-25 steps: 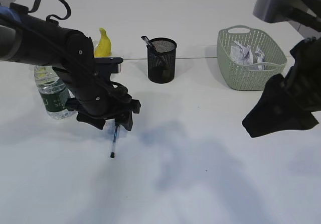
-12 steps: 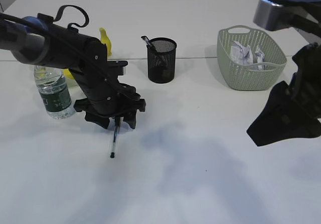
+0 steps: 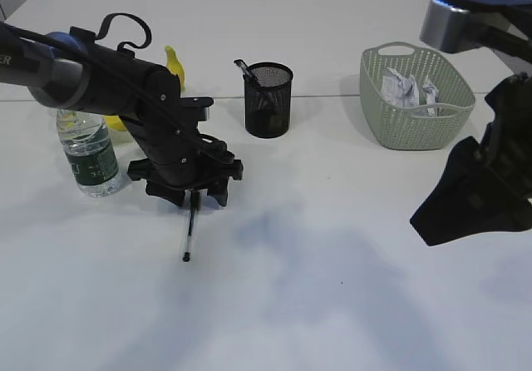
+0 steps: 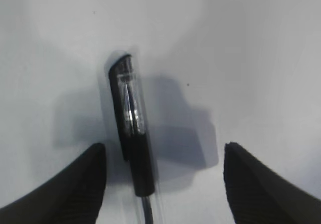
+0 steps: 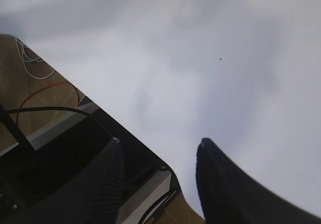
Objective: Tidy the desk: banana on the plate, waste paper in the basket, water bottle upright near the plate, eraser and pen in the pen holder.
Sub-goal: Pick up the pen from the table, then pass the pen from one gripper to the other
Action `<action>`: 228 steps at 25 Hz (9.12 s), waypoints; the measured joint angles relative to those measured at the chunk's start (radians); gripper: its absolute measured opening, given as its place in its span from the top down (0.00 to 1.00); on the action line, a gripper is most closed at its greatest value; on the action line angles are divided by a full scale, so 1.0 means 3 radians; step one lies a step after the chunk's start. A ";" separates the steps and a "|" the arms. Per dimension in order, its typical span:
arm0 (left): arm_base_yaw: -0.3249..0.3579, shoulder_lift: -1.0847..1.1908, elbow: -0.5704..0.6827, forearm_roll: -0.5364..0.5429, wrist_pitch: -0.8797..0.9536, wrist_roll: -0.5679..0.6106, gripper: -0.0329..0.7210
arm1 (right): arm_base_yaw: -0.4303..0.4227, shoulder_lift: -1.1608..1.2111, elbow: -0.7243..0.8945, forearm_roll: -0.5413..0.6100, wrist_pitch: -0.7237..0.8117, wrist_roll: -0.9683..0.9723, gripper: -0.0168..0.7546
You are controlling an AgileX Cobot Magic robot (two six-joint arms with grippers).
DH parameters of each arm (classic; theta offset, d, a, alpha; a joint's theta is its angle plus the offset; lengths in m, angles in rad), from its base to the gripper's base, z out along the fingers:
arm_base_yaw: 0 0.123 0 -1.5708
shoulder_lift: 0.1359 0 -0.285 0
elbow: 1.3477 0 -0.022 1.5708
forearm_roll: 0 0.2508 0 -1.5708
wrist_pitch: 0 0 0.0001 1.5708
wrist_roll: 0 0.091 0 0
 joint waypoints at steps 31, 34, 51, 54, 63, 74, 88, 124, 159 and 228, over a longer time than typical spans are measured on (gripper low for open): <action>0.0034 0.0015 -0.0028 0.0381 0.0332 -0.0013 0.87 | 0.0000 0.0000 0.0000 0.0091 0.0068 -0.0002 0.52; 0.0034 0.0015 -0.0028 0.0399 0.0338 -0.0013 0.89 | 0.0000 0.0000 0.0000 0.0094 0.0068 -0.0002 0.52; 0.0039 -0.0161 -0.0024 0.0536 0.0447 -0.0013 0.90 | 0.0000 0.0000 0.0000 0.0137 -0.0014 -0.0009 0.52; 0.0033 -0.0230 -0.0024 0.0550 0.0447 -0.0013 0.90 | 0.0000 0.0000 0.0000 0.0141 -0.0021 -0.0009 0.52; -0.0097 -0.0348 -0.0024 0.0701 0.0254 -0.0013 0.90 | 0.0000 0.0000 0.0000 0.0149 -0.0029 -0.0015 0.52; -0.0097 -0.0475 -0.0020 0.0985 -0.0521 -0.0013 0.90 | 0.0000 0.0000 0.0000 0.0257 -0.0030 -0.0015 0.52; -0.0097 -0.0488 -0.0020 0.1216 -0.1962 -0.0013 0.90 | 0.0000 0.0000 0.0000 0.0259 -0.0030 -0.0015 0.52; 0.0028 -0.1819 0.2069 0.1536 -0.4165 -0.0013 0.90 | 0.0000 0.0000 0.0000 0.2062 -0.1627 -0.1974 0.52; 0.0028 -0.2282 0.2636 0.1655 -0.4703 0.0061 0.90 | 0.0227 0.1044 -0.0105 0.4938 -0.2313 -0.4718 0.52; -0.0027 -0.2282 0.2636 0.1849 -0.4618 0.0061 0.25 | 0.0253 0.1061 -0.0202 0.4953 -0.2500 -0.4977 0.91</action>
